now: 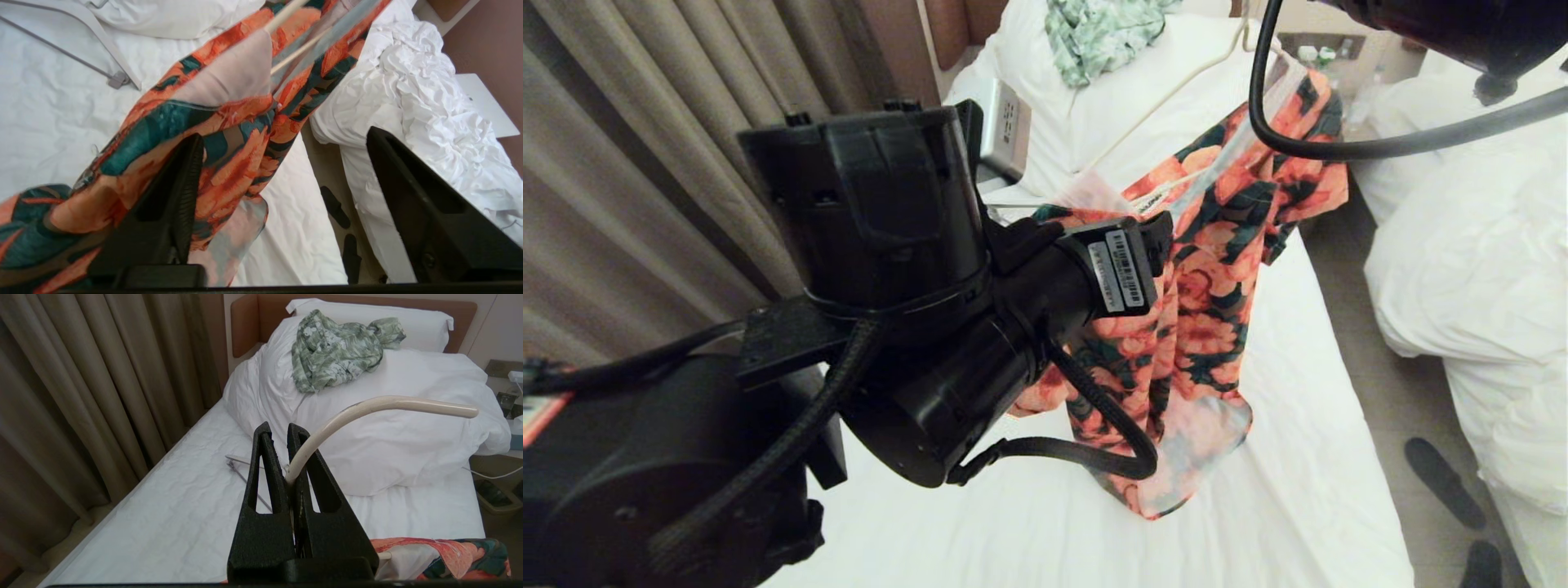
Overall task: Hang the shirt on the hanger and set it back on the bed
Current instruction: Take the clothes hanger out of the clothes
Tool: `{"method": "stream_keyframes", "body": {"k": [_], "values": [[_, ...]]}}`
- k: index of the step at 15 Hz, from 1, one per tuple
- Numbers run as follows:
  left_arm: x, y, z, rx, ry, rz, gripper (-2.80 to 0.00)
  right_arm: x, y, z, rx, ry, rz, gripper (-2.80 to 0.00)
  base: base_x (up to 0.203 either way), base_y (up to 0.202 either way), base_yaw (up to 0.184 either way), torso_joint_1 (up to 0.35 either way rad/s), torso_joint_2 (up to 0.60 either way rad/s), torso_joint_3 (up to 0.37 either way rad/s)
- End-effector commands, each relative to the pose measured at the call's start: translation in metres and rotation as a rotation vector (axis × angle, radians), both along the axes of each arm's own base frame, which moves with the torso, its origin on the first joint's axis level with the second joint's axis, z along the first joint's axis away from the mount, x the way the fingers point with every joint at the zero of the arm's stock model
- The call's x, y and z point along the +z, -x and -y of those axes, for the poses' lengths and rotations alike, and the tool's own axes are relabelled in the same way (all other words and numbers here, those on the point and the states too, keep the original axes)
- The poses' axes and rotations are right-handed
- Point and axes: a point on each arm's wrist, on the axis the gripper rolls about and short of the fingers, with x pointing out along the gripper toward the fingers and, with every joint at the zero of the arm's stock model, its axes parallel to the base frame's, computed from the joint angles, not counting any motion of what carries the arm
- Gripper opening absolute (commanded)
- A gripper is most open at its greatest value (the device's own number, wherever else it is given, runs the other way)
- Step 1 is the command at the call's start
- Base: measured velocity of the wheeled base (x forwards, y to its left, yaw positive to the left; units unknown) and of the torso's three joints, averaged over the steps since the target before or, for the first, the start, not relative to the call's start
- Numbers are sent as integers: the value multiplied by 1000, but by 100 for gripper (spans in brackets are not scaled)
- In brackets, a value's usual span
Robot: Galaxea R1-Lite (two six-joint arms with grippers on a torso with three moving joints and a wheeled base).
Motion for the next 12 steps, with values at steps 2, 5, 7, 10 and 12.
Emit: {"method": "stream_keyframes", "body": {"k": [2,5,7,10,12], "values": [[-4,3,4,-9,-8,-8,0,2,0,1,-4,-6,6,-280,0,0,0,0,0,0],[-6,1,5,-6,-9,-10,0,2,1,1,-3,-7,7,-280,0,0,0,0,0,0],[-2,1,3,-2,16,6,0,2,1,1,-1,-8,7,-280,0,0,0,0,0,0],[2,2,2,-2,33,21,0,1,1,0,8,-19,-3,-280,0,0,0,0,0,0],[3,2,0,-2,38,23,0,0,1,-1,10,-18,-4,-280,0,0,0,0,0,0]]}}
